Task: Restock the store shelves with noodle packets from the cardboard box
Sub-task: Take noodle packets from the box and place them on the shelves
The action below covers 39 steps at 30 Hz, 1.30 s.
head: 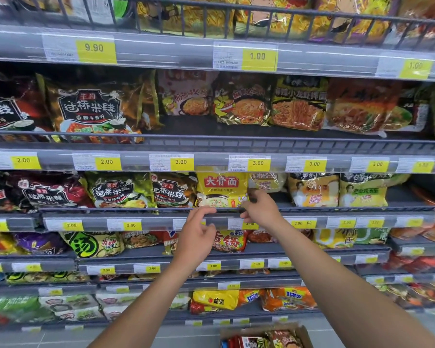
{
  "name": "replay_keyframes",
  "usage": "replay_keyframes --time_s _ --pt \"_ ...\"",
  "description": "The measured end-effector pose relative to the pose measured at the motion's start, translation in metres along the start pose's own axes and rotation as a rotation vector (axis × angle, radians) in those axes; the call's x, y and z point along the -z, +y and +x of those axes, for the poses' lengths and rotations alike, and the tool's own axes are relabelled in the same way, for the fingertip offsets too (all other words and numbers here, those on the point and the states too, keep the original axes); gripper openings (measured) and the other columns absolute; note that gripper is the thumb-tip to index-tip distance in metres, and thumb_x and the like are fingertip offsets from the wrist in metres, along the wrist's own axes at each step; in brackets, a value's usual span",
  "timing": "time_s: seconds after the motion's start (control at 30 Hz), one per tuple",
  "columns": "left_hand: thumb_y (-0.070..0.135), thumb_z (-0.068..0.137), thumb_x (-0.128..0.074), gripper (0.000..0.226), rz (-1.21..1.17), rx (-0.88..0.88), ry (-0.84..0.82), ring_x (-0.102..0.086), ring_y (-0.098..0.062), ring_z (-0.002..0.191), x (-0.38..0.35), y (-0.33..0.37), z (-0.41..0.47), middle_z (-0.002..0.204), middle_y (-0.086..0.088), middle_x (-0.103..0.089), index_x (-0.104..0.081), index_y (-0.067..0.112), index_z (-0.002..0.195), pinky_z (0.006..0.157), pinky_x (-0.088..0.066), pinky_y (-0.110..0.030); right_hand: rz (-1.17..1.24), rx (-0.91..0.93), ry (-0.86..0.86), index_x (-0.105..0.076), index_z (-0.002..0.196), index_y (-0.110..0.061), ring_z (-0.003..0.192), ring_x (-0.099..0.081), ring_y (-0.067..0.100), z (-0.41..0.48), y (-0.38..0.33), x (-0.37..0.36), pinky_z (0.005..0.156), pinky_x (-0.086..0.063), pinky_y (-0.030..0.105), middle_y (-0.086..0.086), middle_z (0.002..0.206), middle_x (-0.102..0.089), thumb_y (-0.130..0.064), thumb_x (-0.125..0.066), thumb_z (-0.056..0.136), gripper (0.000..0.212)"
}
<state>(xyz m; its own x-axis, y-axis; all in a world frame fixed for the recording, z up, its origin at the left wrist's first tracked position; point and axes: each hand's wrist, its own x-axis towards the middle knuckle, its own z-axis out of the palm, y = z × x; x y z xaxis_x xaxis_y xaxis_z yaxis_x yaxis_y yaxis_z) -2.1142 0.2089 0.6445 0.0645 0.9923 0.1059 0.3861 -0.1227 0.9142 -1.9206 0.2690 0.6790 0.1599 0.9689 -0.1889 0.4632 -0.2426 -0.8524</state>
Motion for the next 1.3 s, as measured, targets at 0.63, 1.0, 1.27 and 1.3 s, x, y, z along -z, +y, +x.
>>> replay_keyframes --time_s 0.63,1.0,1.27,1.3 --pt "0.013 0.099 -0.053 0.027 0.117 -0.006 -0.176 -0.060 -0.001 0.102 -0.084 -0.047 -0.046 0.128 0.012 -0.053 -0.063 0.031 0.116 0.085 -0.053 -0.025 -0.202 0.232 0.191 -0.055 0.130 -0.019 0.096 -0.058 -0.010 -0.075 0.130 0.069 0.087 -0.042 0.004 0.003 0.129 -0.051 -0.014 -0.058 0.094 0.037" --pt "0.011 0.098 -0.055 0.028 0.240 0.211 -0.325 -0.063 -0.009 0.102 -0.172 -0.100 -0.097 0.125 0.012 -0.054 -0.061 0.032 0.115 0.081 -0.050 -0.028 -0.146 -0.103 0.142 -0.059 0.123 -0.016 0.089 -0.062 0.008 -0.100 0.289 0.096 0.082 -0.055 0.022 0.000 0.119 -0.052 -0.011 -0.066 0.092 0.032" --pt "0.021 0.095 -0.056 0.026 0.269 0.450 -0.531 -0.066 -0.007 0.092 -0.278 -0.169 -0.131 0.117 0.012 -0.065 -0.060 0.042 0.110 0.087 -0.056 -0.042 0.063 -0.549 0.174 -0.064 0.105 -0.022 0.088 -0.068 0.026 -0.105 0.433 0.090 0.092 -0.055 0.044 0.002 0.107 -0.070 -0.027 -0.073 0.086 0.021" --pt "0.023 0.094 -0.056 0.025 0.276 0.483 -0.568 -0.066 -0.007 0.090 -0.296 -0.179 -0.132 0.117 0.013 -0.065 -0.059 0.042 0.111 0.090 -0.055 -0.042 0.111 -0.595 0.173 -0.064 0.099 -0.026 0.090 -0.069 0.027 -0.102 0.460 0.086 0.093 -0.055 0.047 0.002 0.102 -0.071 -0.036 -0.074 0.079 0.025"
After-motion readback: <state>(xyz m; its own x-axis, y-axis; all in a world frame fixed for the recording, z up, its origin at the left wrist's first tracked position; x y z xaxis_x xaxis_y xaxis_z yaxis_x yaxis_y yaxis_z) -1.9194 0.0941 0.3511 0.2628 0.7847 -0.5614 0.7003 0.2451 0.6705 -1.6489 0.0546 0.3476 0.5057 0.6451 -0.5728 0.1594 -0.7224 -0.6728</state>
